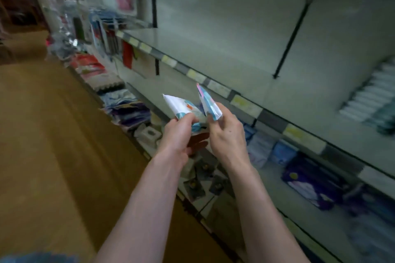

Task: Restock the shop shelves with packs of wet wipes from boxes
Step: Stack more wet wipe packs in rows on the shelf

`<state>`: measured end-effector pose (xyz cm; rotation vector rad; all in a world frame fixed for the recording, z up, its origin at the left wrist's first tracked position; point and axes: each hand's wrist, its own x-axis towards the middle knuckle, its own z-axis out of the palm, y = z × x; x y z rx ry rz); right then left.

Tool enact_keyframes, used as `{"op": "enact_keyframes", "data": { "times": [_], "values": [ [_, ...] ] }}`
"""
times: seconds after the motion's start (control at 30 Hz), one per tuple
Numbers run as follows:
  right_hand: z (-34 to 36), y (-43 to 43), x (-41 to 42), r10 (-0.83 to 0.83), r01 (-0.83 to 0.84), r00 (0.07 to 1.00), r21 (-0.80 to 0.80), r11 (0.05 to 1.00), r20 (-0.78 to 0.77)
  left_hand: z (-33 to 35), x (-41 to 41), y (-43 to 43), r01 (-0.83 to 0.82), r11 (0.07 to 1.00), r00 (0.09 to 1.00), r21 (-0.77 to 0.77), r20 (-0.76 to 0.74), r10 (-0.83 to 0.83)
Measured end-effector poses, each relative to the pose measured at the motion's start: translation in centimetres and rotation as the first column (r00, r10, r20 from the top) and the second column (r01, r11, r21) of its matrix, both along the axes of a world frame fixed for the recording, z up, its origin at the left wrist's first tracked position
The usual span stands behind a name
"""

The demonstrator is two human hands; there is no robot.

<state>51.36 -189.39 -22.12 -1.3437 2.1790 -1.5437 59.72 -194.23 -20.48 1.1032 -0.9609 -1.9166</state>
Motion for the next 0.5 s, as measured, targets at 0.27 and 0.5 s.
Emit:
{"op": "enact_keyframes", "data": {
  "times": [0.27, 0.5],
  "values": [
    [3.0, 5.1, -12.9, -0.196, 0.196, 0.981, 0.02, 0.98, 0.01, 3.1, -14.2, 4.5, 0.261, 0.965, 0.955, -0.019, -0.143, -0.261],
    [4.8, 6.8, -21.1, -0.251, 0.264, 0.962, 0.14, 0.954, -0.106, 4.5, -23.1, 4.8, 0.464, 0.883, 0.872, -0.068, -0.139, -0.469]
  ]
}}
